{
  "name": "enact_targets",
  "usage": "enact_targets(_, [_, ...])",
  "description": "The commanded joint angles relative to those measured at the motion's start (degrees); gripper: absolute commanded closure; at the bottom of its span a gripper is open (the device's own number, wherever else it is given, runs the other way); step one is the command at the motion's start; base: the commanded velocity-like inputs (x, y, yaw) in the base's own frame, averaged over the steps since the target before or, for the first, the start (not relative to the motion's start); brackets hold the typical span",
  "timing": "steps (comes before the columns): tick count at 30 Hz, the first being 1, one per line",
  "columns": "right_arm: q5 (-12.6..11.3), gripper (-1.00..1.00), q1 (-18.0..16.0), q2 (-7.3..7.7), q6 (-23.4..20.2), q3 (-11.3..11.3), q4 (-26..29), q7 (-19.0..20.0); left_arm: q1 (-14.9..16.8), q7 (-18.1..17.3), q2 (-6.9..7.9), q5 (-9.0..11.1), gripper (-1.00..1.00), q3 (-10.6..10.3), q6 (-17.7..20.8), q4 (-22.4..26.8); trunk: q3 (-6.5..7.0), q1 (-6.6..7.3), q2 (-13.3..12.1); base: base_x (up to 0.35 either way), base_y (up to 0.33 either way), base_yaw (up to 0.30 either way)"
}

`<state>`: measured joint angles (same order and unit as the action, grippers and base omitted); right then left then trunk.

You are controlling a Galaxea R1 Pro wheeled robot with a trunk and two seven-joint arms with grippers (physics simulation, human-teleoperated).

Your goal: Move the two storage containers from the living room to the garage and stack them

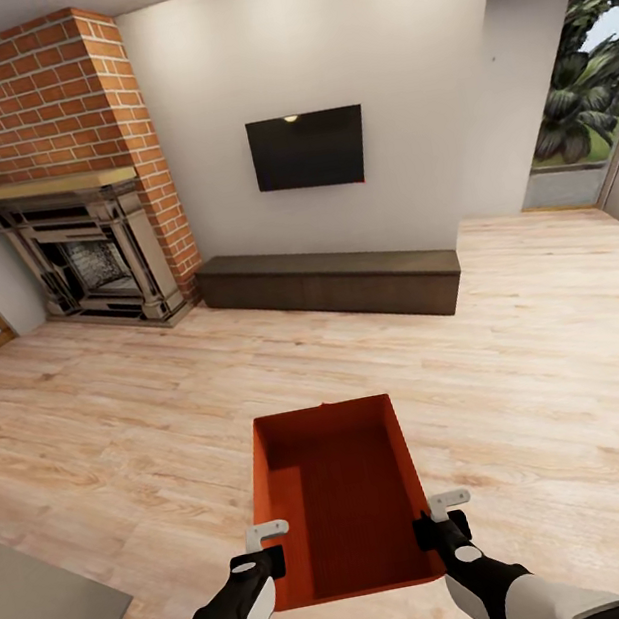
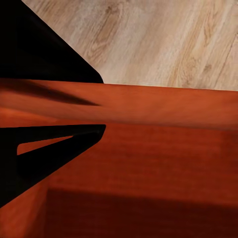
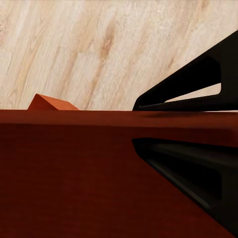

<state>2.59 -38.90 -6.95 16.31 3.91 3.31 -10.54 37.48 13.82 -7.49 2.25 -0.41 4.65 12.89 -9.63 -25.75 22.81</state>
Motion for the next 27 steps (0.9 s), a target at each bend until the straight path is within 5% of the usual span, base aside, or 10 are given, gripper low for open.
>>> enact_targets(1, [-0.4,1.0,0.0,0.01,0.3,-0.7,0.0,-0.6,0.0,0.4,-0.16,1.3,1.0,1.9,0.4,0.1,-0.02,-0.03,0.1,0.0,0.0,0.0])
enact_targets(27, [-0.4,1.0,0.0,0.01,0.3,-0.7,0.0,-0.6,0.0,0.4,-0.16,1.3,1.0,2.0,0.4,0.2,2.36,-0.03,0.1,0.0,0.0,0.0])
